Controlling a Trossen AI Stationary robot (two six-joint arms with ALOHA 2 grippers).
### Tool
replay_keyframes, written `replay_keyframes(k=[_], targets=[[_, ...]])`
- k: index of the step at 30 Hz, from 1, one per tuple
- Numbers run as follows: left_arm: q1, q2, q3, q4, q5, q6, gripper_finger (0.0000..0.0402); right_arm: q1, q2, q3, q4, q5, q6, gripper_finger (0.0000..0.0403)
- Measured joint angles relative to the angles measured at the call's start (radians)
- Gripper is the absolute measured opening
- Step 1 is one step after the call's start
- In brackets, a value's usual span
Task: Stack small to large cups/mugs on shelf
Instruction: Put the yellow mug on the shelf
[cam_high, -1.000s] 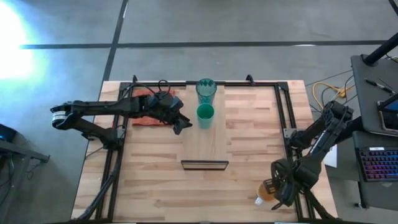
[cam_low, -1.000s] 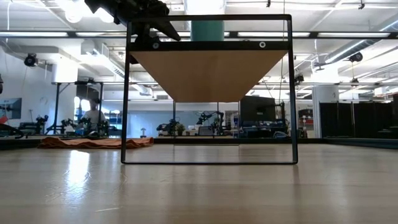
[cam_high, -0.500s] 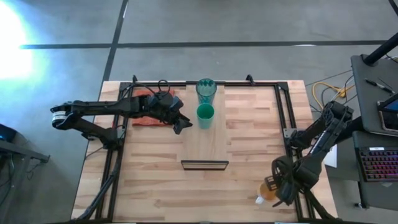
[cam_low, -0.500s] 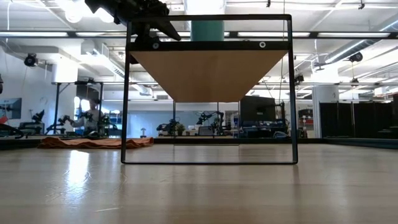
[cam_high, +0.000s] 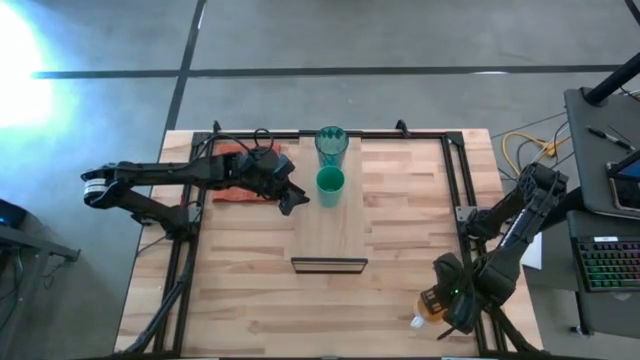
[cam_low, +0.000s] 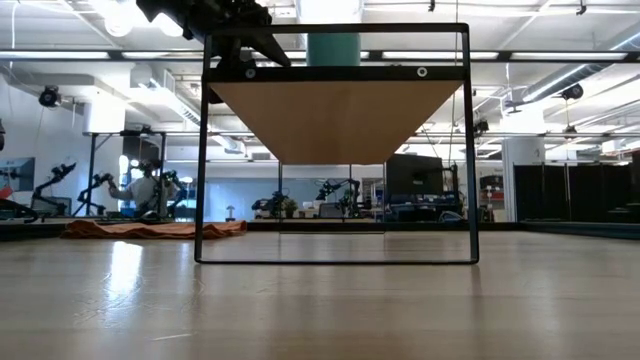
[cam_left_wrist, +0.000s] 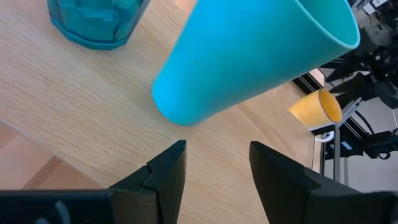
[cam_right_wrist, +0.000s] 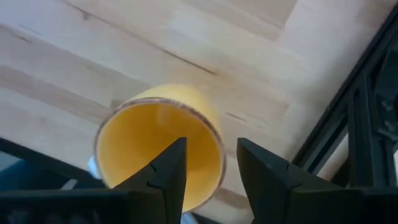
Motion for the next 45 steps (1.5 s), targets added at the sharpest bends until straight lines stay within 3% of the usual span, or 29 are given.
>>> replay_keyframes(k=[15, 24, 28, 34, 45], targets=[[0.0, 0.0, 0.0, 0.0, -0.007, -0.026, 0.0162, 0.0, 0.014, -0.096, 0.072, -0.071, -0.119, 0.0131], [0.0, 0.0, 0.0, 0.0, -0.014, -0.027, 0.0162, 0.0, 0.014, -0.185, 0.269, -0.071, -0.138, 0.0127], [0.0, 0.0, 0.0, 0.0, -0.014, -0.027, 0.0162, 0.0, 0.014, -0.203, 0.297, -0.071, -0.136, 0.0103], [0.0, 0.0, 0.0, -0.001, -0.014, -0.027, 0.0162, -0.009, 0.013, -0.205, 0.296, -0.073, -0.197, 0.0023], [0.0, 0.0, -0.001, -0.003, -0.014, -0.026, 0.0162, -0.105, -0.036, -0.138, 0.196, -0.044, -0.275, 0.0013]])
